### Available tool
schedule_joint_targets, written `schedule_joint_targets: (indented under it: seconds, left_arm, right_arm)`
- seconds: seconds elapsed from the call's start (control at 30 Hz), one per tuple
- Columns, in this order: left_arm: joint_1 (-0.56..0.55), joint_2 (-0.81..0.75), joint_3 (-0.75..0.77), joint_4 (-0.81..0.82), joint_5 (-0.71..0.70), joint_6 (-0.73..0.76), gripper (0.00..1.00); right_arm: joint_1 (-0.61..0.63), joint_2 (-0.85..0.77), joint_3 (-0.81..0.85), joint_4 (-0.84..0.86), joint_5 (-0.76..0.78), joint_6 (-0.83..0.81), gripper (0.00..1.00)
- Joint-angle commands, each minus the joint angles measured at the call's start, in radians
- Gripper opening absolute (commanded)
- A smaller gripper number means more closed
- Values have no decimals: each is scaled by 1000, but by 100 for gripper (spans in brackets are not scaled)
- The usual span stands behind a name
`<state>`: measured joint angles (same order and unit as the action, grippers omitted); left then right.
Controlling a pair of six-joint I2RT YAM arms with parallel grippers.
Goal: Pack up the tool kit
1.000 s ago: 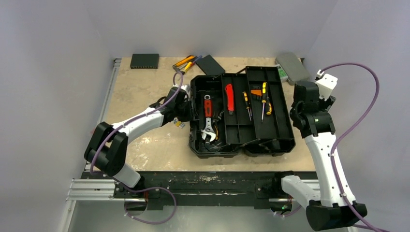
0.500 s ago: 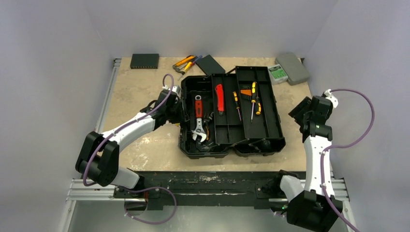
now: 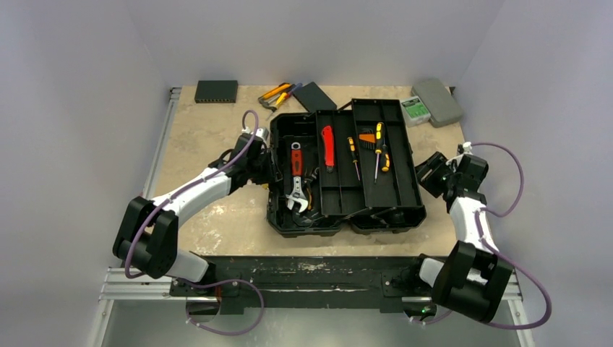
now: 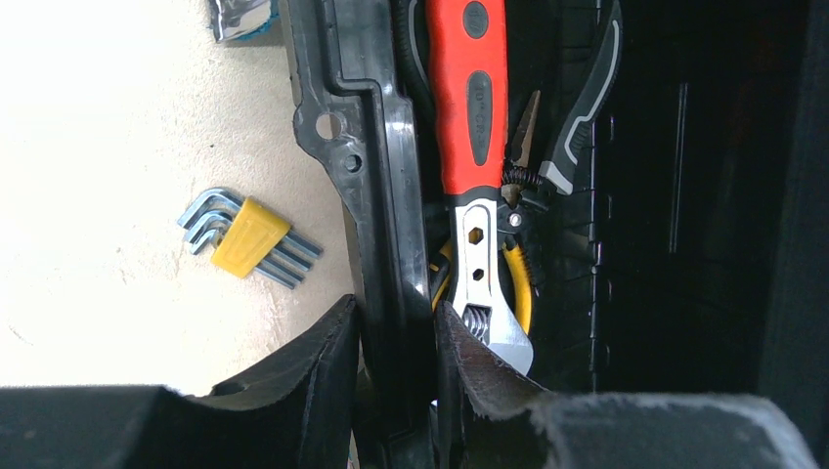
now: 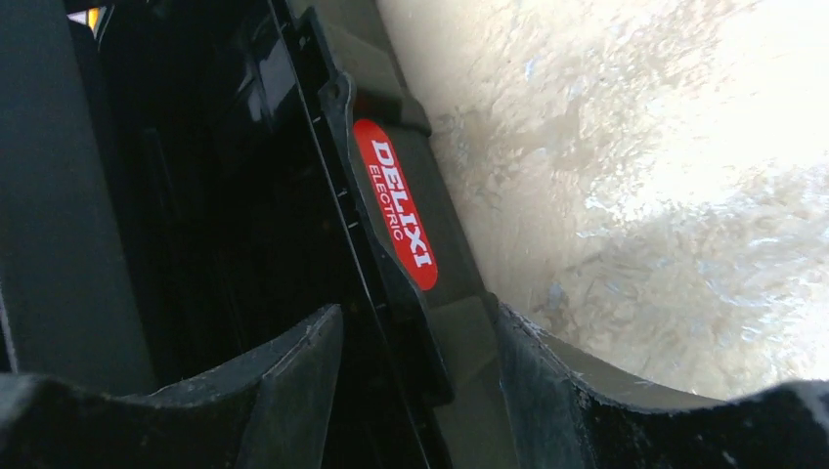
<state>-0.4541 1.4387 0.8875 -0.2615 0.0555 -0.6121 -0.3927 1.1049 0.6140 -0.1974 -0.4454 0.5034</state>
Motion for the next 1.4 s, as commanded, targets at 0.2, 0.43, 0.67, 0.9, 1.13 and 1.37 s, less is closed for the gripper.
schedule_joint_targets:
  seconds: [0.2, 0.43, 0.67, 0.9, 1.13, 1.37]
  left_arm:
    - [57, -7, -3, 1, -89, 27, 0]
    - [56, 14, 1, 37, 8, 45, 0]
    - [51, 6, -7, 55, 27, 52, 0]
    - [42, -3, -10, 76, 54, 64, 0]
    - [34, -6, -10, 80, 58, 68, 0]
    - [27, -2, -13, 89, 71, 68, 0]
  right_arm:
    - [0, 104, -1, 121, -117, -67, 49]
    - [14, 151, -10, 143, -136, -61, 39]
    - [126, 90, 47, 50, -13, -83, 7]
    - [234, -61, 145, -99, 200, -106, 0]
    - [305, -136, 278, -252, 308, -161, 0]
    - [458, -121, 434, -400, 496, -171, 0]
